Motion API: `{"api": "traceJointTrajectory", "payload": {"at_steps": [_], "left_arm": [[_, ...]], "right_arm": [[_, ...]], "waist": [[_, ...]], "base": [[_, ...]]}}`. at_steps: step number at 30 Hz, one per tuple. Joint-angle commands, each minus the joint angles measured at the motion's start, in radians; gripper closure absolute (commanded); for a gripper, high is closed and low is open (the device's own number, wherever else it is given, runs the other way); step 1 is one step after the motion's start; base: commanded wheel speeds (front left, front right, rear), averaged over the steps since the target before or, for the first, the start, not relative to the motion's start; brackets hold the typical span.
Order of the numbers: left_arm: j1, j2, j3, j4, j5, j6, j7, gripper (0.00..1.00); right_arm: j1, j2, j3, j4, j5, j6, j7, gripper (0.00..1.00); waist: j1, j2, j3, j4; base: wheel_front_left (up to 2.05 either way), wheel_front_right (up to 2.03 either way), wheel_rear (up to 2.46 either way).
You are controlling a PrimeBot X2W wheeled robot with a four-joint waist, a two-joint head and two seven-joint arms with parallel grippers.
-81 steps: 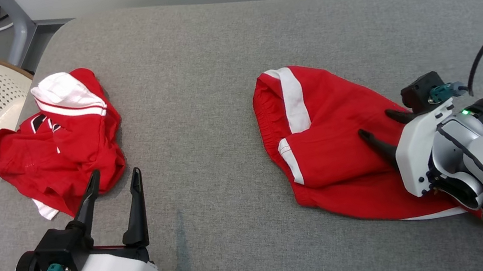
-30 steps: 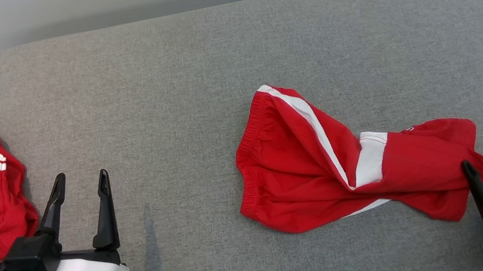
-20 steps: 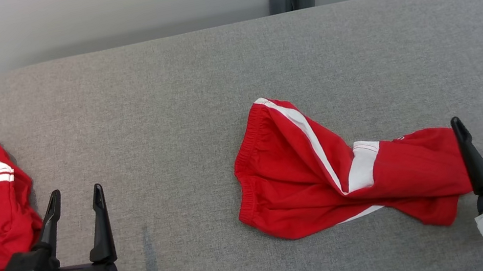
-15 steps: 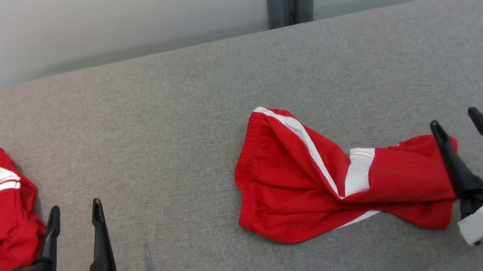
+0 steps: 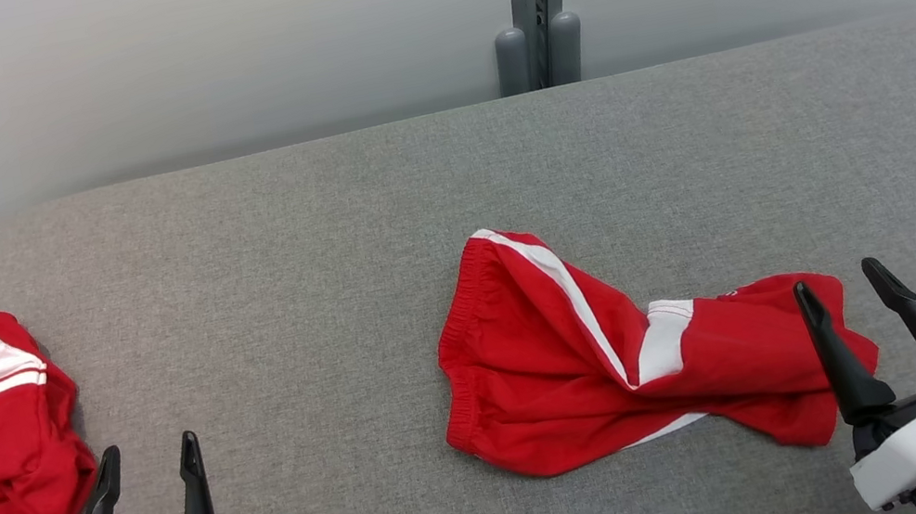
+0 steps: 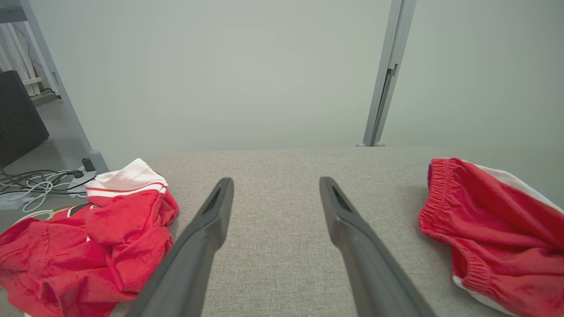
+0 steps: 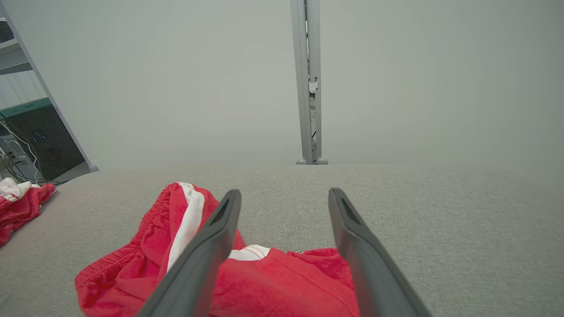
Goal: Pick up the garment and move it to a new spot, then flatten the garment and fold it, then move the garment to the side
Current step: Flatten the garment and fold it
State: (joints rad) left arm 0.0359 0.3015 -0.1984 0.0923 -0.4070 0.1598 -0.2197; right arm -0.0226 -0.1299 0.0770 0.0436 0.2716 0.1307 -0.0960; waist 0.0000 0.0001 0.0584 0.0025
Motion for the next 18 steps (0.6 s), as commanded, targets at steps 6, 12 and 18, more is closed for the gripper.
{"api": "traceJointTrajectory", "payload": {"at_steps": [6,12,18], "left_arm": [[0.013,0.017,0.000,-0.029,-0.003,0.014,0.015,0.00],[0.008,0.020,-0.007,-0.045,-0.003,0.020,0.025,0.00],[-0.018,0.020,-0.018,-0.057,0.002,0.018,0.031,0.00]], "right_arm": [[0.001,0.005,-0.005,0.004,0.009,0.000,-0.003,0.00],[-0.006,0.003,-0.019,0.025,0.021,0.000,-0.008,0.00],[-0.042,-0.027,-0.018,0.082,0.043,0.000,0.005,0.00]], "waist": [[0.0000,-0.0001,0.010,0.000],[0.0000,-0.0001,0.012,0.009],[0.0000,-0.0001,0.032,0.030]], "base": [[0.00,0.00,0.00],[0.00,0.00,0.00],[0.00,0.00,0.00]]}}
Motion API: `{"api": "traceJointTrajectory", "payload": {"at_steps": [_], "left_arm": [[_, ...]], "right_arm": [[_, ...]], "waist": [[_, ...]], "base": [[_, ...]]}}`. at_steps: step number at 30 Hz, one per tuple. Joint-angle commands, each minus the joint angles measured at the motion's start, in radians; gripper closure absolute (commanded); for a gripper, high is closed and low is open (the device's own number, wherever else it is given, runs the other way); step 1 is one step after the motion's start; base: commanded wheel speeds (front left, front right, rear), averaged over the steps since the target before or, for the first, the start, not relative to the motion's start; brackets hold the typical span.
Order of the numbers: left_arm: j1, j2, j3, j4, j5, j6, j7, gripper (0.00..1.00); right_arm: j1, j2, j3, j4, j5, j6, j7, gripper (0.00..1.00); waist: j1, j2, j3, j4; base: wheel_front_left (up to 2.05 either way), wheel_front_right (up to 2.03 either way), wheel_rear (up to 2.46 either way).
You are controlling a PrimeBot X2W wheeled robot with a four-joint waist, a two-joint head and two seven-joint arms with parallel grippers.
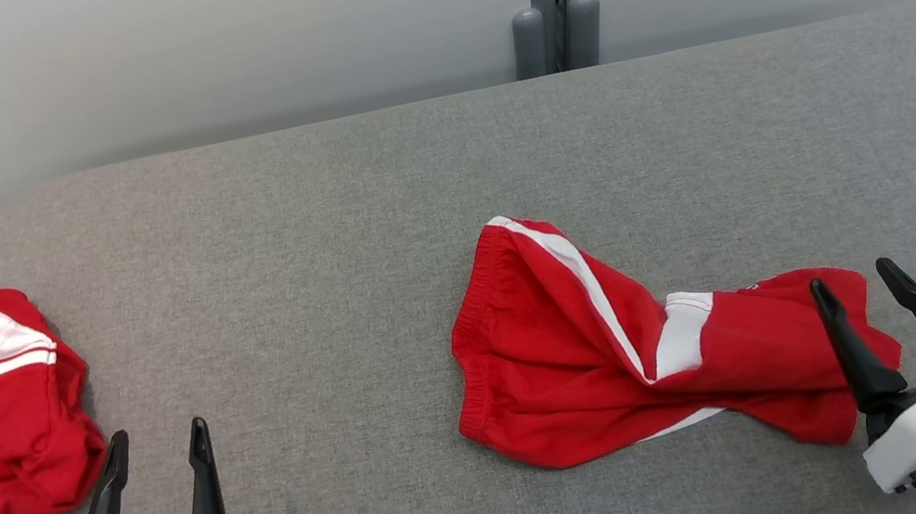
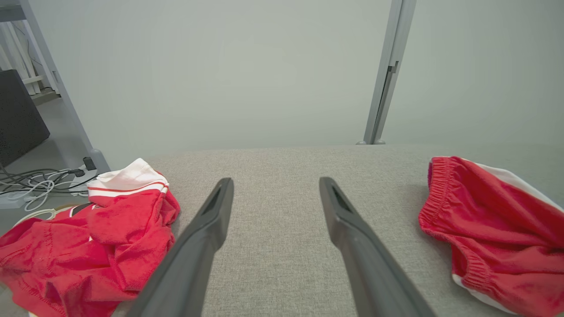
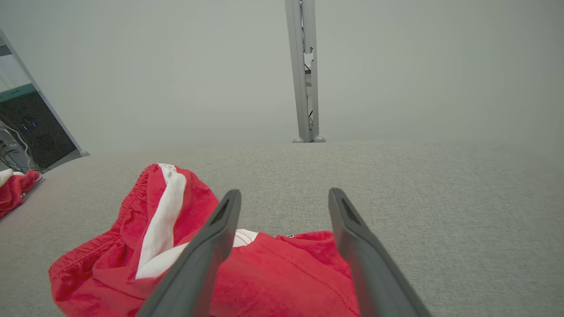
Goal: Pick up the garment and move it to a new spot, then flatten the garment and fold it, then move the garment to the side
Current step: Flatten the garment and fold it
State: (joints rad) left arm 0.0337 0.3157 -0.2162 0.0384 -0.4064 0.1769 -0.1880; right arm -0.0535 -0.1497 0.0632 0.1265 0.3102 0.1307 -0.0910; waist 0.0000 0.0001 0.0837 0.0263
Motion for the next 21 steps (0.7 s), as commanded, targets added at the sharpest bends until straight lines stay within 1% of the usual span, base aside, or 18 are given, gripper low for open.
{"api": "traceJointTrajectory", "payload": {"at_steps": [1,4,6,11,16,21], "left_arm": [[-0.023,0.005,-0.002,-0.006,0.003,0.000,0.000,0.00],[-0.046,0.002,-0.012,-0.010,0.008,-0.007,-0.002,0.00],[-0.063,-0.003,-0.021,-0.007,0.011,-0.011,-0.006,0.00],[-0.104,-0.019,-0.034,0.020,0.009,-0.025,-0.018,0.00],[-0.131,-0.032,-0.040,0.054,0.005,-0.033,-0.038,0.00],[-0.157,-0.041,-0.042,0.083,0.003,-0.044,-0.050,0.00]], "right_arm": [[-0.025,-0.017,0.004,0.016,0.009,0.000,0.010,0.00],[-0.079,-0.059,0.045,0.074,0.021,0.000,0.043,0.00],[-0.121,-0.092,0.095,0.111,0.035,0.000,0.068,0.00],[-0.224,-0.178,0.246,0.192,0.102,0.000,0.140,0.00],[-0.300,-0.251,0.392,0.248,0.171,0.000,0.232,0.00],[-0.349,-0.304,0.474,0.289,0.214,0.000,0.270,0.00]], "waist": [[0.0000,-0.0001,0.015,0.011],[0.0000,-0.0001,0.046,0.032],[0.0000,-0.0001,0.066,0.047],[0.0000,-0.0001,0.107,0.078],[0.0000,-0.0001,0.132,0.090],[0.0000,-0.0001,0.153,0.098]], "base": [[0.00,0.00,0.00],[0.00,0.00,0.00],[0.00,0.00,0.00],[0.00,0.00,0.00],[0.00,0.00,0.00],[0.00,0.00,0.00]]}}
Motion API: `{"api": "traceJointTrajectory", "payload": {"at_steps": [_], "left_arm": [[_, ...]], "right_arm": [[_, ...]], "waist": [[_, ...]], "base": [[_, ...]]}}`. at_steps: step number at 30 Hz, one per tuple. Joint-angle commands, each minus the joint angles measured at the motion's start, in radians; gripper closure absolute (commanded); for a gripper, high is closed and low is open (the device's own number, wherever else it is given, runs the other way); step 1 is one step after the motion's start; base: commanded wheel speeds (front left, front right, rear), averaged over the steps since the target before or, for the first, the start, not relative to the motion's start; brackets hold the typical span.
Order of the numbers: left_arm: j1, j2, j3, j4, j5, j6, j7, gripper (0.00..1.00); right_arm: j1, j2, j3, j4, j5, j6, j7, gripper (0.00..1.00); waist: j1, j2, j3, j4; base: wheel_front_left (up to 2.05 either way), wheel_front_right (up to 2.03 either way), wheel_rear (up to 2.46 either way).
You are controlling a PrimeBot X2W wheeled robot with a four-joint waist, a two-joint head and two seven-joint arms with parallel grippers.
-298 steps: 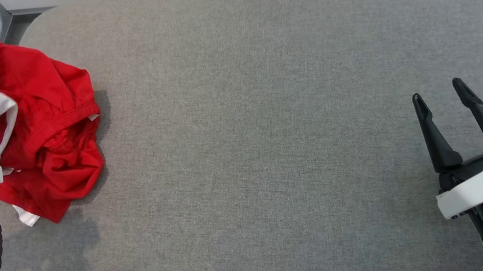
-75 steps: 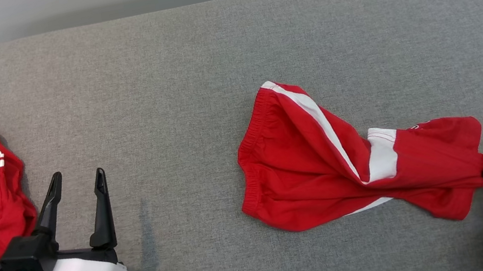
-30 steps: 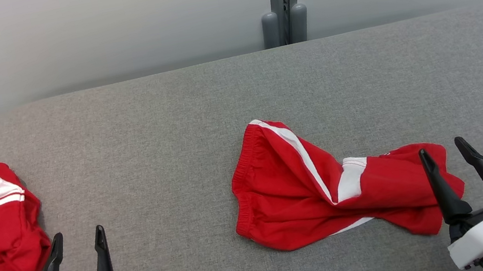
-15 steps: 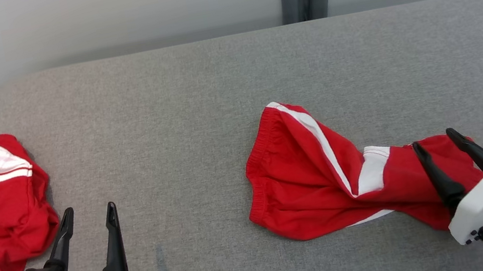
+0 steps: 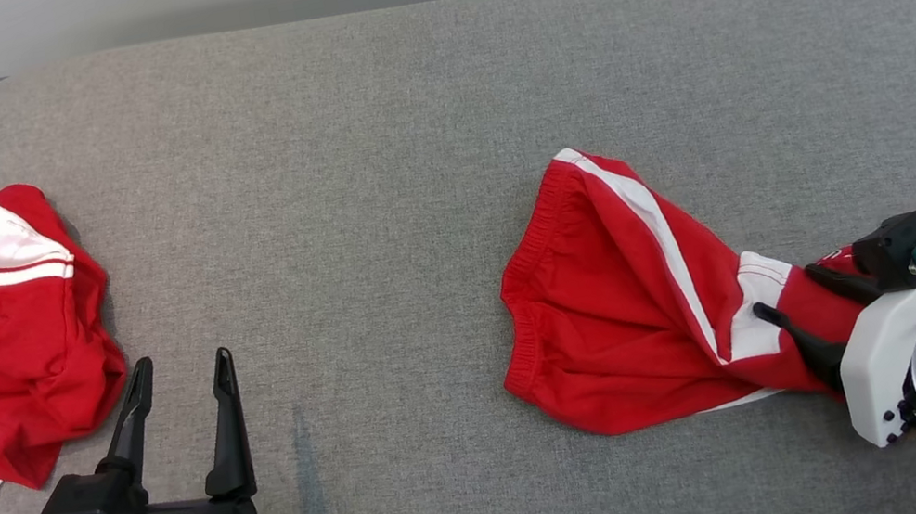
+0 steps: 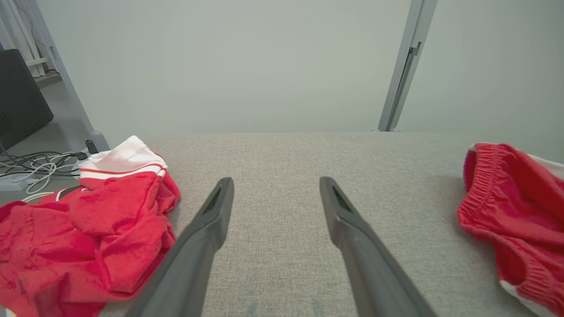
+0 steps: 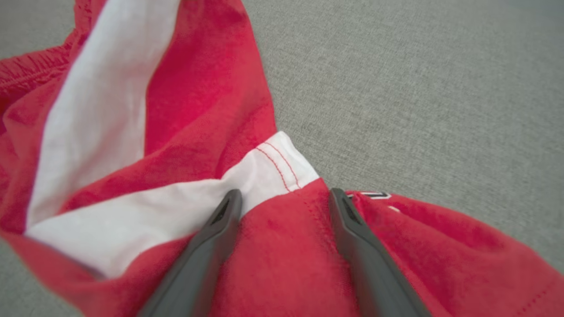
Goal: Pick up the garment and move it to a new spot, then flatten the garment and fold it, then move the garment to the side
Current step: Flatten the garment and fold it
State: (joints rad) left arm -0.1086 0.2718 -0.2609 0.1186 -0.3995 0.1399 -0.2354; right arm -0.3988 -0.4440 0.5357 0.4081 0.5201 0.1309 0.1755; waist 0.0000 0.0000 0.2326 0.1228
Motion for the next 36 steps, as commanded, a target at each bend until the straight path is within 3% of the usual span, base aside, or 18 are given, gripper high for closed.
{"api": "traceJointTrajectory", "payload": {"at_steps": [1,3,4,5,6,15,22,28,36], "left_arm": [[-0.019,0.001,0.003,0.007,-0.004,-0.007,-0.005,0.00],[-0.030,-0.002,0.003,0.016,-0.004,-0.010,-0.011,0.00],[-0.033,-0.003,0.003,0.022,-0.004,-0.013,-0.012,0.00],[-0.034,-0.004,0.003,0.026,-0.004,-0.014,-0.014,0.00],[-0.037,-0.006,0.004,0.031,-0.003,-0.016,-0.015,0.00],[-0.033,-0.014,0.014,0.058,-0.005,-0.025,-0.026,0.00],[-0.013,-0.013,0.030,0.060,-0.004,-0.024,-0.028,0.00],[-0.005,-0.011,0.043,0.054,-0.002,-0.022,-0.030,0.00],[0.000,-0.012,0.051,0.051,0.001,-0.025,-0.030,0.00]], "right_arm": [[-0.013,-0.015,0.008,0.017,0.011,0.000,0.001,0.00],[-0.026,-0.023,0.027,0.031,0.020,0.000,-0.002,0.00],[-0.031,-0.023,0.038,0.035,0.025,0.000,-0.006,0.13],[-0.035,-0.023,0.049,0.038,0.030,0.000,-0.009,0.63],[-0.039,-0.025,0.056,0.037,0.037,0.000,-0.015,1.00],[-0.016,-0.035,0.017,-0.007,0.046,0.000,-0.131,1.00],[0.062,0.001,-0.148,-0.097,-0.007,0.000,-0.229,1.00],[0.200,0.100,-0.336,-0.179,-0.069,0.000,-0.240,1.00],[0.336,0.242,-0.462,-0.142,-0.124,0.000,-0.288,1.00]], "waist": [[0.0000,0.0000,0.007,0.002],[0.0000,0.0000,0.013,0.003],[0.0000,0.0000,0.014,0.004],[0.0000,0.0000,0.015,0.004],[0.0000,0.0000,0.015,0.004],[0.0000,0.0000,-0.004,-0.006],[0.0000,0.0000,-0.019,-0.025],[0.0000,0.0000,-0.030,-0.045],[0.0000,0.0000,-0.036,-0.063]], "base": [[0.00,0.00,0.00],[0.00,0.00,0.00],[0.00,0.00,0.00],[0.00,0.00,0.00],[0.00,0.00,0.00],[0.00,0.00,0.00],[0.00,0.00,0.00],[0.00,0.00,0.00],[0.00,0.00,0.00]]}}
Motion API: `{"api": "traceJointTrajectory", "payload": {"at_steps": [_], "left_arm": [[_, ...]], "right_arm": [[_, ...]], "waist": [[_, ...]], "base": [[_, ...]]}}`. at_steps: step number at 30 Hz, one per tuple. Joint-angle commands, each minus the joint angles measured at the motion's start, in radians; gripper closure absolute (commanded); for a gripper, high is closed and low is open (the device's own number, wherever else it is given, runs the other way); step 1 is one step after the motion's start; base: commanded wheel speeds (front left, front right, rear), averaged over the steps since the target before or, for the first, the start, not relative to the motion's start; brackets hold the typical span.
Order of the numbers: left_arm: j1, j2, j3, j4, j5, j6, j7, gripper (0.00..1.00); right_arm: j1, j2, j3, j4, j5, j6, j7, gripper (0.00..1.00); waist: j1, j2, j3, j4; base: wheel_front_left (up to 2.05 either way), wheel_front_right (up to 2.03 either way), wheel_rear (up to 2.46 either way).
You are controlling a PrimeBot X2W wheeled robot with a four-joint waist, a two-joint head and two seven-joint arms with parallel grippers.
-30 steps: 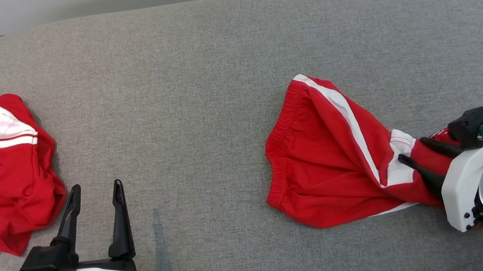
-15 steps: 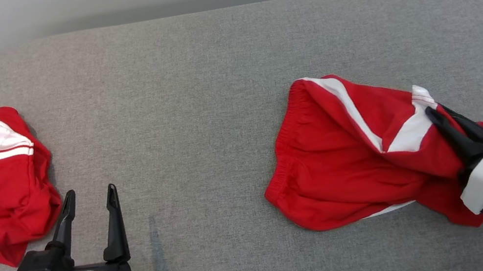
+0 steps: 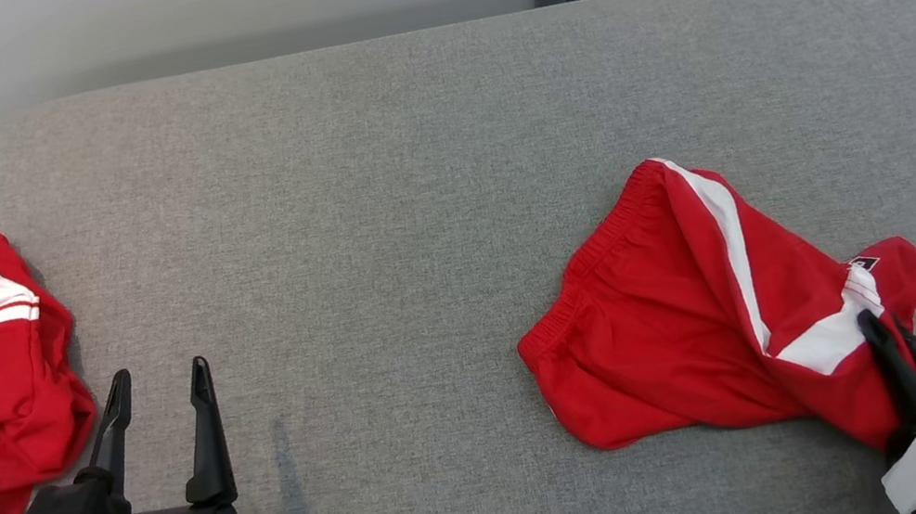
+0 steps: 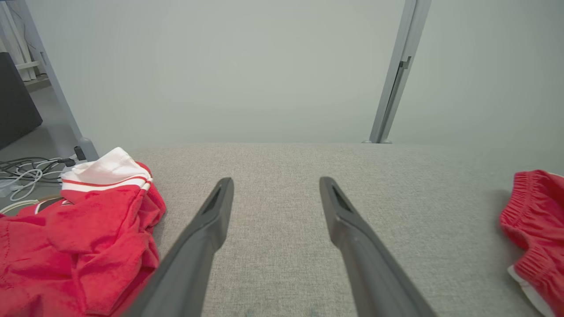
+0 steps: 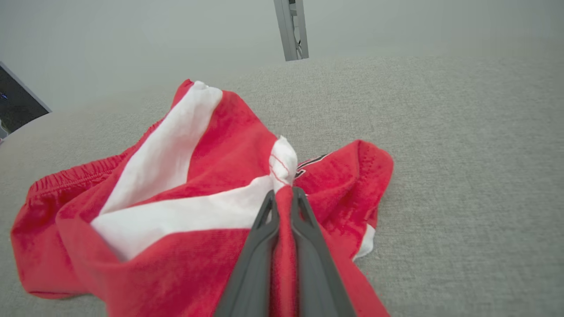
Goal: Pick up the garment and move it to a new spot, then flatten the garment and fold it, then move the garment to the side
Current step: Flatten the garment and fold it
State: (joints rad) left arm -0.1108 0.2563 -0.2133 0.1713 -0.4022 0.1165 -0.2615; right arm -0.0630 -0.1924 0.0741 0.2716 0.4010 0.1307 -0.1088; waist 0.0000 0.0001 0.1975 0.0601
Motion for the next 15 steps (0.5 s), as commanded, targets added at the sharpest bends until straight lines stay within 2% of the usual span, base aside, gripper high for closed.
{"api": "traceJointTrajectory", "payload": {"at_steps": [1,2,4,9,15], "left_arm": [[0.004,0.003,0.004,-0.003,0.004,-0.002,-0.004,0.00],[0.006,0.003,0.006,-0.003,0.002,-0.002,-0.004,0.00],[0.011,0.002,0.008,-0.003,-0.001,-0.002,-0.004,0.00],[0.021,0.005,0.013,-0.005,-0.004,0.001,-0.004,0.00],[0.043,0.012,0.018,-0.012,-0.008,0.010,-0.004,0.00]], "right_arm": [[0.005,0.003,-0.006,0.007,-0.004,0.000,-0.010,0.93],[0.005,0.017,-0.017,0.018,-0.001,0.000,-0.024,0.66],[0.001,0.036,-0.034,0.037,-0.005,0.000,-0.043,0.00],[-0.008,0.071,-0.081,0.038,-0.028,0.000,-0.095,0.00],[-0.012,0.089,-0.116,-0.051,-0.114,0.000,-0.115,0.00]], "waist": [[0.0000,-0.0001,-0.002,-0.003],[0.0000,-0.0001,-0.003,-0.006],[0.0000,-0.0001,-0.007,-0.010],[0.0000,-0.0001,-0.021,-0.021],[0.0000,-0.0001,-0.046,-0.036]], "base": [[0.00,0.00,0.00],[0.00,0.00,0.00],[0.00,0.00,0.00],[0.00,0.00,0.00],[0.00,0.00,0.00]]}}
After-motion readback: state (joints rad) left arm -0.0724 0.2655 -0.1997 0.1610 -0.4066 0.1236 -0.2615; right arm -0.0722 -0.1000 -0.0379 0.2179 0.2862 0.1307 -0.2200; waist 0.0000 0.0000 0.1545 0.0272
